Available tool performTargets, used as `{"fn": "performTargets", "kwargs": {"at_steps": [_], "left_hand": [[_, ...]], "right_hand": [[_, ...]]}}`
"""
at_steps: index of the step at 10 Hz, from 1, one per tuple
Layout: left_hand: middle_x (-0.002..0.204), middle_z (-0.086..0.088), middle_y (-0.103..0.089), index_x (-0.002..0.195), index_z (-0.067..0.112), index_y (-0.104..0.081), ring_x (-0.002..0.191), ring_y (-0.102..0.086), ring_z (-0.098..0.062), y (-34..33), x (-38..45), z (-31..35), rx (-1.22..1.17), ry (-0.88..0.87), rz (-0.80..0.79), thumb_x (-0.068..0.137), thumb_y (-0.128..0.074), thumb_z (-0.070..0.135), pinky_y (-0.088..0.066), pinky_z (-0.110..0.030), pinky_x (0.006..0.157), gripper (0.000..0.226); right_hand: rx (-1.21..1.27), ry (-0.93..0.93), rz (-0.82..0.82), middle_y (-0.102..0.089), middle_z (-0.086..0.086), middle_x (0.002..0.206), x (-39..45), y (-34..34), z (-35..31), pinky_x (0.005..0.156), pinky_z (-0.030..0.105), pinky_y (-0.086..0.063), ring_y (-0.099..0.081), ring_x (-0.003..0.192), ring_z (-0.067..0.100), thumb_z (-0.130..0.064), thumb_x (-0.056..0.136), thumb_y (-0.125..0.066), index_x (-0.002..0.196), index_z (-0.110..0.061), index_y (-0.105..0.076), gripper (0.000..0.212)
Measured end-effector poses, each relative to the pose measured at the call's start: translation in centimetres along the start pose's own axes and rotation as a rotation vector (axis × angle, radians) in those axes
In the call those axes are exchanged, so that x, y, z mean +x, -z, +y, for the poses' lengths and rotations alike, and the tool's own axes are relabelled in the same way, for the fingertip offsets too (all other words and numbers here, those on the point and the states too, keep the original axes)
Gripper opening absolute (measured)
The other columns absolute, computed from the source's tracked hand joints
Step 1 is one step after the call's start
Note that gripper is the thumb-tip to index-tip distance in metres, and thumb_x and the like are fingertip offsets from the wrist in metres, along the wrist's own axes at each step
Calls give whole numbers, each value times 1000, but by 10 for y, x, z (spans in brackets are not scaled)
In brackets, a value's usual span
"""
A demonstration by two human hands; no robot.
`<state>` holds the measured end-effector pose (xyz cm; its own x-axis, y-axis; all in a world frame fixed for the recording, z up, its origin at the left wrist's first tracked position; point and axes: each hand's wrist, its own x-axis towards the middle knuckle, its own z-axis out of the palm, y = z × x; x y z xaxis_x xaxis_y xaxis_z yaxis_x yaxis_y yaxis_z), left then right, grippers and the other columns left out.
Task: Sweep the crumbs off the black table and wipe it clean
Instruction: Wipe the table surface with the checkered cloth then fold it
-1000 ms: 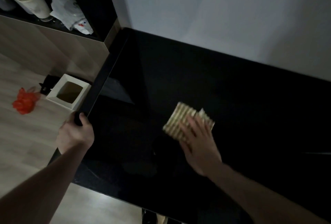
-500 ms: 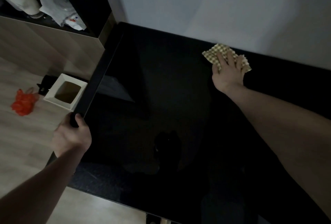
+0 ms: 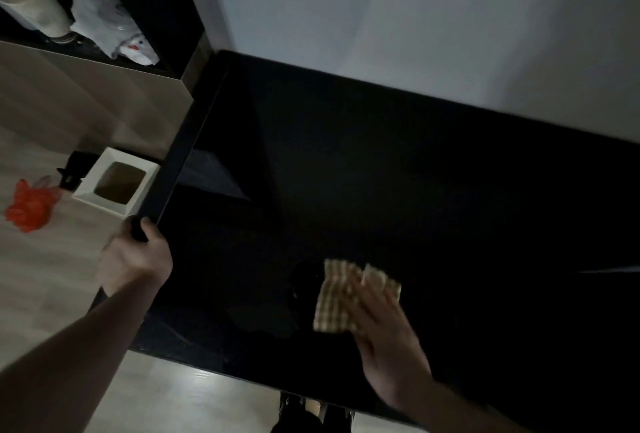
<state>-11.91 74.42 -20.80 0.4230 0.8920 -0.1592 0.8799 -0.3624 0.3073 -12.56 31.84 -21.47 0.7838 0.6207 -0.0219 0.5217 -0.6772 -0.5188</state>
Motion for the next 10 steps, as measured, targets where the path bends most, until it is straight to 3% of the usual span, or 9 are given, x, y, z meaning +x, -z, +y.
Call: {"fn": "performTargets", "kwargs": {"at_steps": [1,2,3,5,6,7,8,9,10], "left_hand": [[110,-15,-73,122,26,-64,103,-70,-43,-1,2,-3,6,5,-9,98,-28,57,-56,-49,87,53],[108,-14,-73,119,27,-64,101,-70,-42,-3,4,-3,18,6,-3,97,-26,61,-56,-49,86,55],[109,-14,-72,119,26,-63,101,-69,-43,-4,8,-4,20,-8,-16,98,-27,60,-56,-49,87,54],[114,-18,-71,123,18,-64,106,-67,-44,-2,7,2,-18,-30,-17,102,-32,51,-54,-48,90,50],[114,-17,-71,124,21,-63,106,-67,-44,-4,10,2,-28,-9,-22,101,-30,55,-54,-48,90,53],[111,-12,-72,121,28,-62,102,-69,-41,-14,19,-7,-27,6,-16,97,-26,62,-55,-47,87,55],[111,-12,-73,121,30,-61,102,-69,-40,-25,28,-14,-13,-11,6,97,-25,63,-55,-46,86,55],[119,-17,-71,128,22,-62,110,-67,-43,-4,7,2,-65,-32,-33,102,-30,53,-53,-48,92,52],[127,-24,-67,136,9,-61,119,-62,-45,26,-17,23,-131,-34,-77,109,-36,37,-49,-47,100,46]], "right_hand": [[124,57,-57,-35,-18,167,-31,-2,-19,127,36,-23,-29,157,11,-18,102,-54,152,-37,-50,54],[417,-168,-9,-48,-33,153,-16,16,-11,123,22,-31,-46,145,-1,6,96,-57,143,-61,-49,82],[480,-411,129,-59,-30,144,28,51,19,119,33,-43,-54,138,-2,10,94,-55,140,-58,-54,82],[214,-406,500,-59,-1,151,142,142,94,122,31,-36,-52,143,15,-3,103,-47,144,-30,-58,50],[55,-464,469,-50,10,159,188,154,141,126,40,-31,-43,150,27,-18,104,-43,150,-17,-54,48],[-60,-554,316,-40,9,165,215,147,171,128,49,-23,-34,154,34,-25,103,-39,153,-24,-49,51],[-141,-637,134,-20,8,174,212,124,172,130,41,-7,-13,161,33,-24,109,-39,161,-23,-35,52],[-213,-623,185,-17,8,174,184,93,156,131,45,-5,-6,162,30,-26,108,-41,163,-27,-31,55],[-236,-514,214,-26,11,172,141,76,131,130,53,-15,-16,161,32,-21,106,-48,161,-26,-37,56]]}}
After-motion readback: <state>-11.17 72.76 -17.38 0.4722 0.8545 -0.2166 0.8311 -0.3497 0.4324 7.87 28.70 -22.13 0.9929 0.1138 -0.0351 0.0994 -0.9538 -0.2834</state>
